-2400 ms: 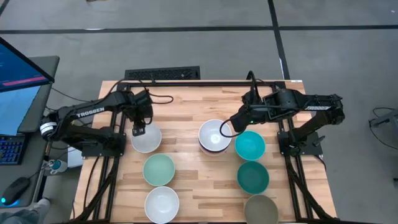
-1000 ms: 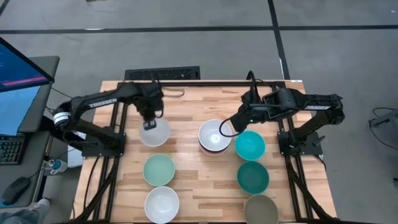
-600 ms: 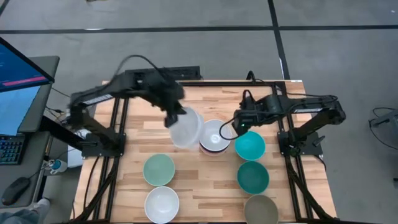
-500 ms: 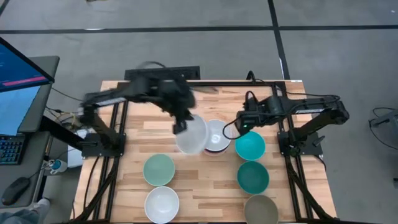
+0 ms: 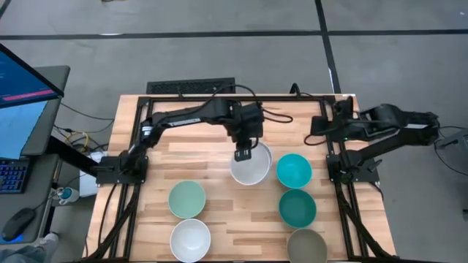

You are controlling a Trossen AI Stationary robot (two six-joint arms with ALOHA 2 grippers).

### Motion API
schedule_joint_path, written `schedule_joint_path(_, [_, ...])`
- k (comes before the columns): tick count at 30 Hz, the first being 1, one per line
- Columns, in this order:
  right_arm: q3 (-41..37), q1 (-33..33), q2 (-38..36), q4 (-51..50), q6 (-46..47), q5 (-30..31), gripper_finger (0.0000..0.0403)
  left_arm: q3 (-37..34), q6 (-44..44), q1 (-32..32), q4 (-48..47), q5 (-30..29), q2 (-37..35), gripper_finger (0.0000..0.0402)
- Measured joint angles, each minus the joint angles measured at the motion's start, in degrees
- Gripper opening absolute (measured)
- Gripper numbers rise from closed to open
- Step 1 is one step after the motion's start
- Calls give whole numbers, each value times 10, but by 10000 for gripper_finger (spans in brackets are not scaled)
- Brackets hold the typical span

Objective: Nest bowls inside each other
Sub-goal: Stack the white bowl on the white bowl

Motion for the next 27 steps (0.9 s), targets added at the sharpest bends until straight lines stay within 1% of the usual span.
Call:
schedule_joint_path(4, [-13,19,-10,3,19,23,153,-1,-1,21,2,-2,27,0])
schedule_joint_path(7, [-27,20,-5,12,19,23,158,-1,1,38,17,-9,26,0])
schedule_joint_path(9, [-34,20,1,25,19,23,160,0,1,48,33,-28,24,0])
schedule_joint_path(12, [-37,20,19,33,15,23,162,0,-4,62,24,-34,25,0])
schedule_joint_path(17, [-37,10,41,31,10,20,161,0,-8,71,2,8,25,0])
schedule_joint_path(22, [-37,4,48,35,1,4,163,0,-4,60,-1,18,25,0])
schedule_joint_path(25, [-37,4,47,49,-1,3,168,0,-4,53,-18,32,25,0])
schedule_joint_path(27, [-37,4,45,54,-1,3,171,0,-3,47,-17,24,25,0])
